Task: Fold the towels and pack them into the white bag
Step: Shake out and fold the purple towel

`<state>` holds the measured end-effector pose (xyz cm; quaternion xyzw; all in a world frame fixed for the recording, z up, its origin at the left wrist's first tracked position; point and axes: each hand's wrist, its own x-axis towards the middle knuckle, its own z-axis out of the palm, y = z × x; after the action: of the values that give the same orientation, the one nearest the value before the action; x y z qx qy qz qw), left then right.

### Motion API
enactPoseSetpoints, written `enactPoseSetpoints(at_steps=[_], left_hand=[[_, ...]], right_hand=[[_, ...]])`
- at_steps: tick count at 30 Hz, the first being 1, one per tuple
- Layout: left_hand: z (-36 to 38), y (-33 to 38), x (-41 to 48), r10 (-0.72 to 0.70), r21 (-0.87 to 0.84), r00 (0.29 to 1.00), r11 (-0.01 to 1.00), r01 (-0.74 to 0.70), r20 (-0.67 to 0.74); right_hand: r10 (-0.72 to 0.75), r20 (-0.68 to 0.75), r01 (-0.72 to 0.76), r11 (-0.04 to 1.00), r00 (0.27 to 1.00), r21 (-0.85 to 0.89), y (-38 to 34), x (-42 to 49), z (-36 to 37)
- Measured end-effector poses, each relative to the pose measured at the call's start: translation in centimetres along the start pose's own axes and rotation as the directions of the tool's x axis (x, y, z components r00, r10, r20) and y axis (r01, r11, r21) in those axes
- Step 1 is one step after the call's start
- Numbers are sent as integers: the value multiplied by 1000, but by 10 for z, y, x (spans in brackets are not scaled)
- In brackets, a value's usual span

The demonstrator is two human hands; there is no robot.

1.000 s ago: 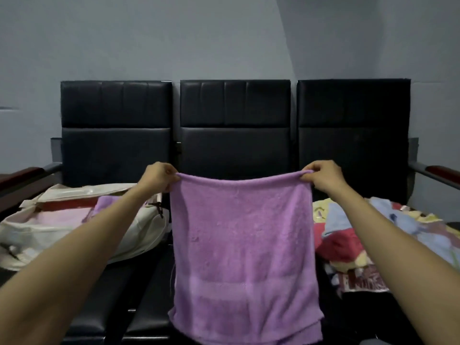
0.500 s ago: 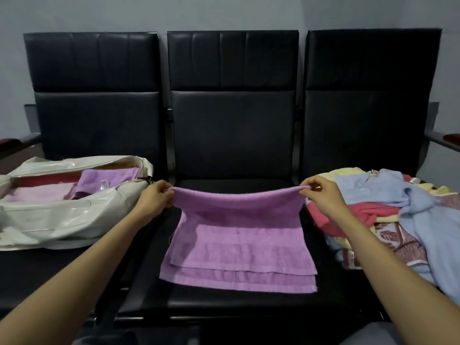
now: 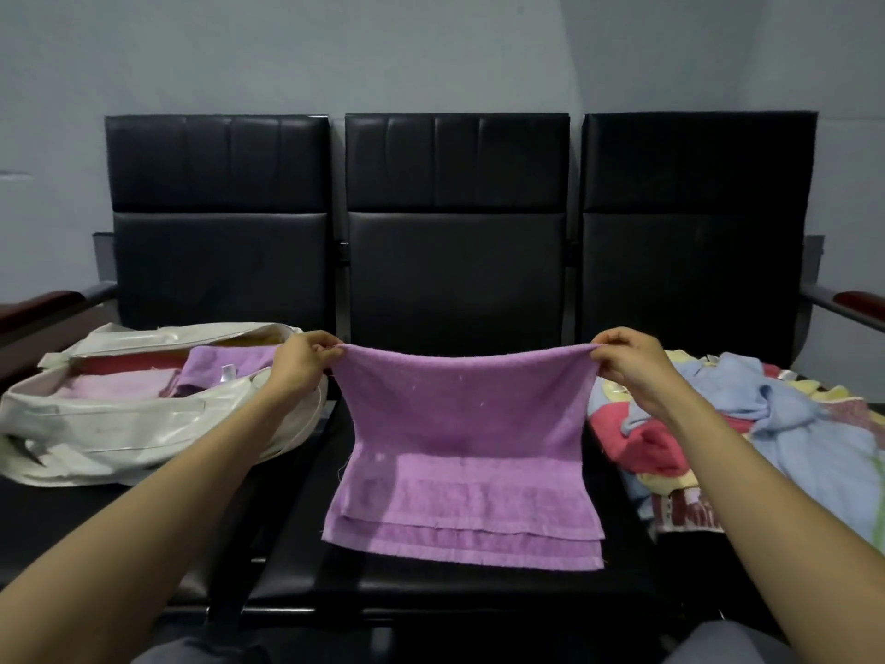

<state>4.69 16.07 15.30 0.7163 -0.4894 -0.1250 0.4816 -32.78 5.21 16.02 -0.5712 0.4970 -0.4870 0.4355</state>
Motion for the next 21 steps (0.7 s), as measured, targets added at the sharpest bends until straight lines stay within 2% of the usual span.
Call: enactPoseSetpoints(at_steps=[3, 6, 9, 11, 13, 15, 17, 18, 21], left_hand=[[-7, 10, 2, -25, -45, 1000, 999, 26, 15], [-14, 14, 2, -77, -154, 996, 984, 84, 49], [-21, 28, -1, -145, -356, 984, 918, 174, 106], [-28, 43, -8, -188, -484, 970, 841, 241, 155], [-36, 57, -12, -196, -568, 970, 787, 241, 141], [-44, 68, -15, -188, -577, 981, 796, 184, 54], [-53, 77, -17, -174, -546, 984, 822, 162, 30], [-58, 82, -19, -168, -539, 985, 826, 166, 47], [-72, 96, -26, -134, -524, 984, 833, 177, 119]], right_hand=[[49, 21, -50, 998, 999, 49, -10, -2, -1], [159, 109, -168, 982, 981, 83, -15, -5, -2], [228, 208, -275, 931, 951, 241, -28, -11, -6], [216, 268, -307, 880, 939, 363, -40, -17, -9], [179, 262, -285, 843, 948, 456, -53, -23, -11], [163, 174, -231, 822, 971, 520, -66, -26, -10], [165, 106, -196, 844, 981, 499, -78, -28, -11], [172, 115, -206, 864, 978, 460, -84, -29, -14], [201, 275, -297, 880, 940, 370, -100, -39, -27]])
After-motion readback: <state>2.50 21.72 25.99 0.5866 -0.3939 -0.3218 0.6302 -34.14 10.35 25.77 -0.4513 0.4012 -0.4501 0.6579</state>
